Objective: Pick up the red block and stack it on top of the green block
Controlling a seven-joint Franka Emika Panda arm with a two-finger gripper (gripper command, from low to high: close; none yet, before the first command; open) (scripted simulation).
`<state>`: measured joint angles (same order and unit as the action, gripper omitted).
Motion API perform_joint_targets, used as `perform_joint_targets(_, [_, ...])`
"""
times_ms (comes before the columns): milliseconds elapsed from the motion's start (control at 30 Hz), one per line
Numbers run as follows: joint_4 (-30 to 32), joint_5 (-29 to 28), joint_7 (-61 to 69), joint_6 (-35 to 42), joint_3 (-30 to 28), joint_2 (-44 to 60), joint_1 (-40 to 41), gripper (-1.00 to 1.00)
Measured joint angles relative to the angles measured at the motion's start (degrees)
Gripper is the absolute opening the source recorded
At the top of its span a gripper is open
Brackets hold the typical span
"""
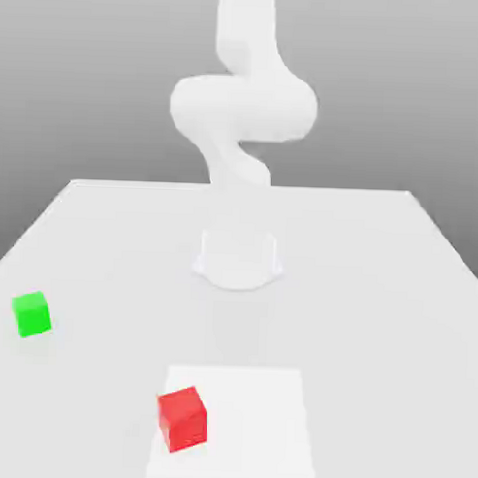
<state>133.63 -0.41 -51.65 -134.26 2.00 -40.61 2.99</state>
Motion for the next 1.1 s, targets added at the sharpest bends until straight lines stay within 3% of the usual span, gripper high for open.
perform_joint_targets(433, [9.6,-4.1,-31.8,-12.9,7.1,27.5,12.0,0.0])
perform_joint_targets(733, [16.1,-2.9,-50.3,-22.0,6.8,45.8,14.8,0.0])
perform_joint_targets(900, [15.3,-5.6,-54.1,-30.1,4.2,56.1,13.0,0.0])
perform_joint_targets(933, [15.1,-6.2,-54.6,-31.7,3.5,58.0,12.4,-1.0])
perform_joint_targets(1100, [15.1,-6.2,-54.7,-31.8,3.5,58.0,12.4,-1.0])
